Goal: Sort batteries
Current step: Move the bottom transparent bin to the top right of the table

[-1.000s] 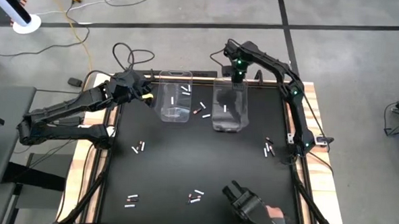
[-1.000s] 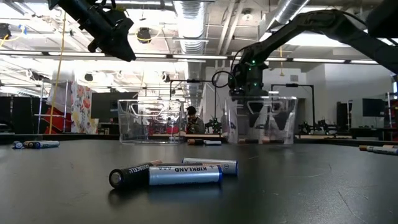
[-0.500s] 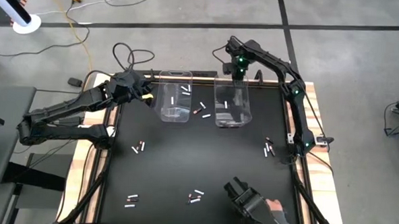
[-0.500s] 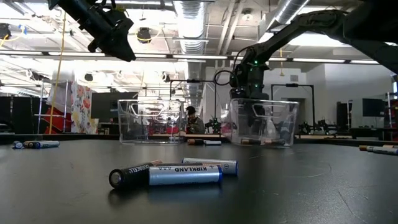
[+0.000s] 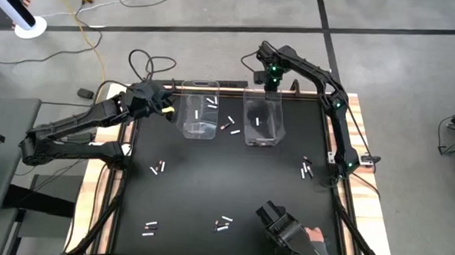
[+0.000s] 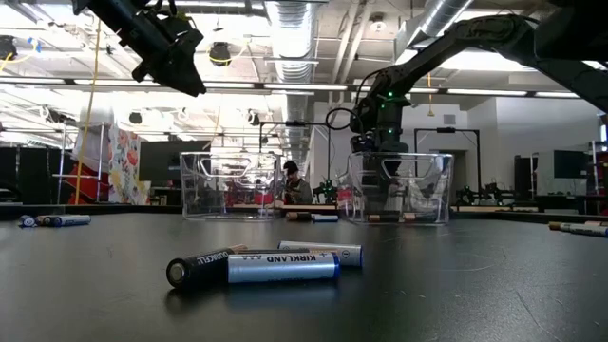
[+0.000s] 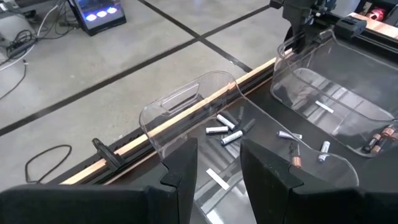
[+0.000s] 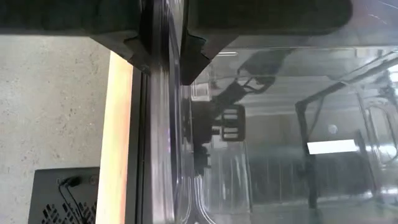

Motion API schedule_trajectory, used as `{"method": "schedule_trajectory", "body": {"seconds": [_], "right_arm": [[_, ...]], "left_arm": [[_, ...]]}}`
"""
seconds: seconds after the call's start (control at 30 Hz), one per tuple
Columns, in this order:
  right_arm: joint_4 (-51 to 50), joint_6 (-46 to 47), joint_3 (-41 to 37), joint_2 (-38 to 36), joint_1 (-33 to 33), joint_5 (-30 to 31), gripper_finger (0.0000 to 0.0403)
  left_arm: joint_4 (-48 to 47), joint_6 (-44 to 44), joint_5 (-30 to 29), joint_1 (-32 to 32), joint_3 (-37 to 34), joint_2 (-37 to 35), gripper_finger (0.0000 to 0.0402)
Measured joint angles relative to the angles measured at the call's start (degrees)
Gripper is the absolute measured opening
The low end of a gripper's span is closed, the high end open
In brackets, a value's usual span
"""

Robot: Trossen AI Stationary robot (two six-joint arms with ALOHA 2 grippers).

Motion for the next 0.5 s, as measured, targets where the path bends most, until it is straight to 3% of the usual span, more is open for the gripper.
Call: {"method": "schedule_trajectory", "body": {"seconds": [0.27,0.5], "right_arm": [[-1.1,4.0,1.3,0.0,-0.6,0.0,0.0068],[-4.1,7.1,7.5,0.0,-0.8,0.0,0.0107]], "left_arm": [[-0.3,-0.1,0.0,0.0,0.0,0.0,0.0116],[-0.3,-0.1,0.0,0.0,0.0,0.0,0.0116]]}}
